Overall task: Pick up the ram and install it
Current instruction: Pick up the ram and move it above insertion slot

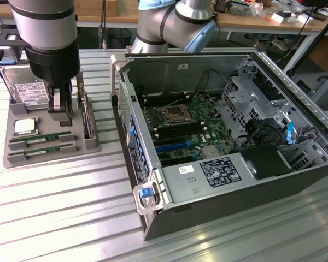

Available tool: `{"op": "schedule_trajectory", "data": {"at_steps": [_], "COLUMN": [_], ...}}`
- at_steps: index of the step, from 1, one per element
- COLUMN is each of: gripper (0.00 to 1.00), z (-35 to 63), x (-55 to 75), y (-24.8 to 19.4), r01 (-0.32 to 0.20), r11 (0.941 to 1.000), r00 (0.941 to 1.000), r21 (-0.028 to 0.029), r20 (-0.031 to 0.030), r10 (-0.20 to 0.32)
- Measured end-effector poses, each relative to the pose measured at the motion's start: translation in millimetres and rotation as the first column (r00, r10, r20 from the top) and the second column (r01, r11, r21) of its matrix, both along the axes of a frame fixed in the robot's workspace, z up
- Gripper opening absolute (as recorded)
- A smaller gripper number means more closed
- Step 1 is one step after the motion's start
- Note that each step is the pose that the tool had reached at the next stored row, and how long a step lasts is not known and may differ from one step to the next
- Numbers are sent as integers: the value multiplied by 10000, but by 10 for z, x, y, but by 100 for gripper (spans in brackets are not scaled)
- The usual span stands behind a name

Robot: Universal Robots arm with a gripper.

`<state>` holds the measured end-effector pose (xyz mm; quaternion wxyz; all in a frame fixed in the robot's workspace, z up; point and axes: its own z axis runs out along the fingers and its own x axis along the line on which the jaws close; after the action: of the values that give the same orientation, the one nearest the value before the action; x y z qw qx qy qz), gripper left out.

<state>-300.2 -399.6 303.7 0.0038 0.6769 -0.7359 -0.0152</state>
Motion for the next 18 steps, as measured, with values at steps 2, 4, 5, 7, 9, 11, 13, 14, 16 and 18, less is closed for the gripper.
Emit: {"op": "schedule_trajectory", "data": {"at_steps": [2, 4, 5, 7, 9, 11, 13, 14, 16, 18], "gripper": [36, 36, 36, 36, 36, 36, 36, 36, 36, 36], "z": [-7, -23, -28, -39, -48, -54, -59, -66, -77, -91], "x": [0, 0, 0, 0, 0, 0, 0, 0, 0, 0], "y": [0, 0, 0, -1, -1, -1, -1, -1, -1, -1], "r01": [0, 0, 0, 0, 0, 0, 0, 0, 0, 0], "r11": [10000, 10000, 10000, 10000, 10000, 10000, 10000, 10000, 10000, 10000], "r00": [10000, 10000, 10000, 10000, 10000, 10000, 10000, 10000, 10000, 10000], "r21": [1, 0, 0, 0, 0, 0, 0, 1, 0, 1], "r20": [0, -1, -1, -1, -2, -2, -2, -1, -2, -1], "r10": [0, 0, 0, 0, 0, 0, 0, 0, 0, 0]}}
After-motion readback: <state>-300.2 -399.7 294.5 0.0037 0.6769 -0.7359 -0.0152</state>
